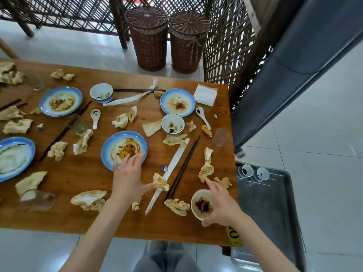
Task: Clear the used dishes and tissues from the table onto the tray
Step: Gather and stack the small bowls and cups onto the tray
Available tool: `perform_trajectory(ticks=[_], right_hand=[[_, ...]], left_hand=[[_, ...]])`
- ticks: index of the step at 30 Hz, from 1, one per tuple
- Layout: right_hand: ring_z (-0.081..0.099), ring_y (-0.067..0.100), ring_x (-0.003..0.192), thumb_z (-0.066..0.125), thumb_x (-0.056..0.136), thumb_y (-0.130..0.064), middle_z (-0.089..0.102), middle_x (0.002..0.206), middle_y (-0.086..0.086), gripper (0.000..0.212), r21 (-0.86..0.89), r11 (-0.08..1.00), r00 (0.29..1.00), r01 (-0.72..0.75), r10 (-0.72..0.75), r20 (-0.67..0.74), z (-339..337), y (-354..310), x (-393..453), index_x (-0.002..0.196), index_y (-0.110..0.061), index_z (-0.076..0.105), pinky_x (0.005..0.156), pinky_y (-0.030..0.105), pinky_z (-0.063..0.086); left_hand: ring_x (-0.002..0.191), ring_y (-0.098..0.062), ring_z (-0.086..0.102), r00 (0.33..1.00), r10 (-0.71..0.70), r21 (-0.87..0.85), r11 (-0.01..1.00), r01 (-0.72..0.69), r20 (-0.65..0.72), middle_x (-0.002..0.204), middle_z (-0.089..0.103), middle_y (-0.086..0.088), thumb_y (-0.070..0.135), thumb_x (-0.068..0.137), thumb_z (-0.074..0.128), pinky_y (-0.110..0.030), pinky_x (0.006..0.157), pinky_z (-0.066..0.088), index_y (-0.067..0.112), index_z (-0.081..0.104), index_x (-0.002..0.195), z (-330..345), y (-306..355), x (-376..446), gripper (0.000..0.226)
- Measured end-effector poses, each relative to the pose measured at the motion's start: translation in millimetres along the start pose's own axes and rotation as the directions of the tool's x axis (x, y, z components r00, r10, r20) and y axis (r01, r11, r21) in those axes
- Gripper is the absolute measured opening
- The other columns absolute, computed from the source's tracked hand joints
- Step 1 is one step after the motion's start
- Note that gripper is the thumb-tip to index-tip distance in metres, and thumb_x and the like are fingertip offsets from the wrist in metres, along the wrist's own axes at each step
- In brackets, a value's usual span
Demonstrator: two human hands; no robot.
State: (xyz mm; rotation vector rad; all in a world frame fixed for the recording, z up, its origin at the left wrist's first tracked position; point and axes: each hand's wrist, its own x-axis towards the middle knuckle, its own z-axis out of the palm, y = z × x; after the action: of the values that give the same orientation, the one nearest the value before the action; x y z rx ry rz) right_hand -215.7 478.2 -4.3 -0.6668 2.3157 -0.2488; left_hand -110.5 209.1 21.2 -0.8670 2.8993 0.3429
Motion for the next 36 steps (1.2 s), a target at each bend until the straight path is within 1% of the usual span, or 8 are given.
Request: perform_trajectory(ticks=[4,6,9,13,17,22,29,36], right_hand=[[0.020,0.025,0.139,0.087,0.046,-0.050,0.008,0.155,-0.001,0.137,-0.138,0.988,0.998,0.068,-0.065,0.022,18.8,-0.8,0.3,0.145,-0.037,-0.007,0.107,0.041,0.036],[0.019,0.027,0.138,0.087,0.052,-0.046,0.009,0.154,0.001,0.130,-0.181,0.979,0.995,0.096,-0.097,0.006,25.5,-2.9,2.3,0.145,-0.034,-0.003,0.106,0.042,0.035],[0.024,0.026,0.132,0.084,0.057,-0.035,0.015,0.149,0.002,0.117,-0.237,0.962,0.988,0.133,-0.148,-0.047,29.2,-2.6,5.6,0.145,-0.028,0.006,0.098,0.036,0.044],[0.030,0.019,0.123,0.080,0.055,-0.039,0.024,0.140,-0.002,0.110,-0.151,0.977,0.983,0.148,-0.162,-0.085,25.7,1.0,8.4,0.142,-0.028,0.014,0.086,0.025,0.048],[0.028,0.017,0.125,0.076,0.055,-0.043,0.026,0.139,-0.004,0.107,-0.057,0.988,0.971,0.147,-0.155,-0.185,3.5,-4.5,24.0,0.143,-0.028,0.017,0.090,0.025,0.044],[0.025,0.020,0.129,0.074,0.056,-0.043,0.026,0.140,0.000,0.107,0.042,0.993,0.963,0.109,-0.095,-0.251,-38.4,-39.4,67.3,0.144,-0.027,0.016,0.090,0.030,0.046],[0.032,0.025,0.126,0.077,0.058,-0.051,0.031,0.138,0.006,0.106,0.110,0.994,0.928,0.025,0.018,-0.373,-98.1,-117.1,157.7,0.143,-0.023,0.020,0.097,0.037,0.041],[0.030,0.029,0.127,0.073,0.060,-0.049,0.030,0.138,0.009,0.105,0.171,0.974,0.898,-0.151,0.207,-0.389,-109.9,-150.3,215.8,0.145,-0.021,0.017,0.099,0.039,0.038]], left_hand=[[0.142,-0.020,0.019,0.999,0.035,-0.011,0.999,-0.034,0.013,0.149,0.034,0.005,0.063,0.065,0.070,-0.052,0.114,0.008,0.030,0.017,0.147,12.0,8.1,-6.4,0.104],[0.142,-0.019,0.019,0.999,0.034,-0.008,0.999,-0.034,0.019,0.149,0.033,0.005,0.064,0.065,0.070,-0.051,0.114,0.007,0.030,0.016,0.147,14.3,8.8,-7.4,0.105],[0.142,-0.019,0.019,1.000,0.014,-0.019,1.000,-0.014,0.019,0.149,0.033,0.005,0.064,0.064,0.070,-0.052,0.113,0.006,0.031,0.015,0.148,13.8,5.9,-6.0,0.105],[0.142,-0.020,0.019,1.000,-0.011,-0.007,1.000,0.011,0.015,0.149,0.033,0.007,0.064,0.065,0.071,-0.053,0.113,0.007,0.033,0.014,0.147,9.5,-0.3,0.9,0.105],[0.141,-0.020,0.021,1.000,-0.014,-0.017,1.000,0.014,-0.008,0.148,0.035,0.007,0.062,0.065,0.072,-0.054,0.113,0.008,0.031,0.018,0.147,1.0,-1.8,21.5,0.103],[0.138,-0.021,0.028,0.998,-0.028,-0.044,0.999,0.026,-0.050,0.144,0.040,0.005,0.057,0.063,0.076,-0.055,0.113,0.007,0.030,0.023,0.145,-10.4,-17.3,48.4,0.102],[0.141,-0.020,0.021,0.999,-0.025,-0.031,0.999,0.024,-0.035,0.147,0.035,0.007,0.060,0.066,0.072,-0.055,0.113,0.011,0.031,0.022,0.146,-27.6,-74.6,106.2,0.099],[0.140,-0.020,0.023,0.994,0.104,-0.010,0.995,-0.104,-0.047,0.146,0.035,0.008,0.060,0.067,0.072,-0.052,0.113,0.012,0.029,0.021,0.146,-51.6,-130.2,186.6,0.099]])
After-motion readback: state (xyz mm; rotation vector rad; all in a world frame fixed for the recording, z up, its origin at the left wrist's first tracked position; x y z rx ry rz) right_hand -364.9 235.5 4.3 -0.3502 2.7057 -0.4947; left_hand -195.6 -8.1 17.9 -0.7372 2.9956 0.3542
